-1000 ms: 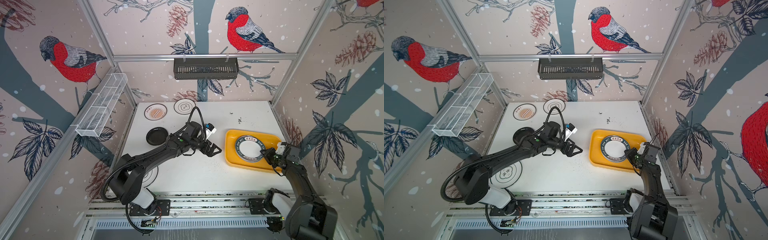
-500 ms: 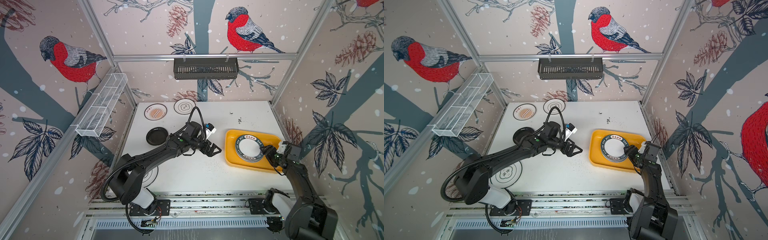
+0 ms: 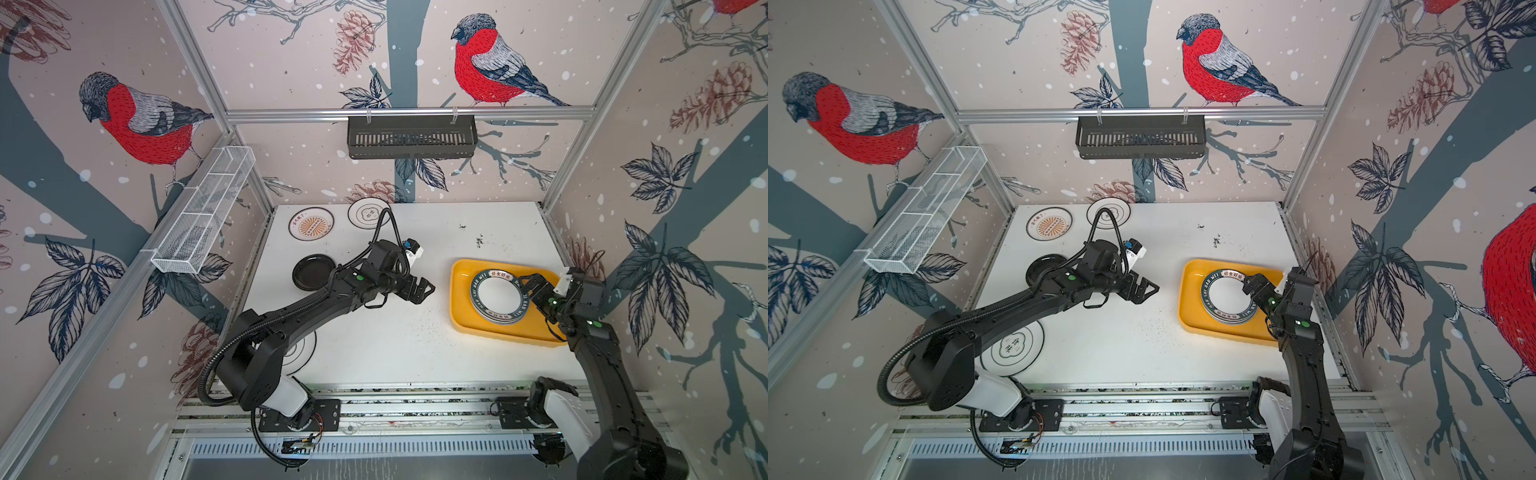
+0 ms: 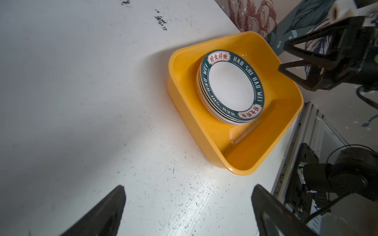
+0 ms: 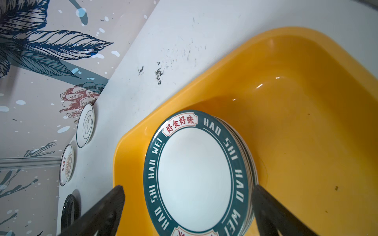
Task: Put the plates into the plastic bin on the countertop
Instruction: 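Lower the green-rimmed plate onto the bin stack and open the right gripper, then raise the right gripper from the bin and swing it toward the left gripper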
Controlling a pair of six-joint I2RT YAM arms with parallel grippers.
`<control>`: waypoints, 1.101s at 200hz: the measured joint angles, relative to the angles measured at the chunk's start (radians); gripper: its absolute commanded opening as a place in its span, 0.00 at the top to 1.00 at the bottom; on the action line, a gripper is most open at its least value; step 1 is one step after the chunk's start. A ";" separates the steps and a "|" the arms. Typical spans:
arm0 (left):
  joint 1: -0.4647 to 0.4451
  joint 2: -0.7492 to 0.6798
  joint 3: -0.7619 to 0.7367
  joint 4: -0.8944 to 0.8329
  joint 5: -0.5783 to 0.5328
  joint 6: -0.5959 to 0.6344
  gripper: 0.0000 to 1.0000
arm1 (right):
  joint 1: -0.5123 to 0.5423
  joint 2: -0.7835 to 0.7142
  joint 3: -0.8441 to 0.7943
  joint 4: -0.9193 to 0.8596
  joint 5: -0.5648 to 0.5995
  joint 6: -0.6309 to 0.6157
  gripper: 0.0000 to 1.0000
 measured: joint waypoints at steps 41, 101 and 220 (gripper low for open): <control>0.058 -0.013 -0.003 -0.010 -0.019 -0.011 0.04 | 0.073 0.001 0.023 -0.014 0.077 0.024 0.01; 0.069 -0.017 -0.015 -0.009 -0.039 -0.029 0.04 | 0.109 0.019 0.069 -0.024 0.161 0.043 0.00; 0.117 -0.040 -0.029 -0.005 -0.100 -0.070 0.04 | 0.334 0.106 0.218 0.025 0.326 0.064 0.01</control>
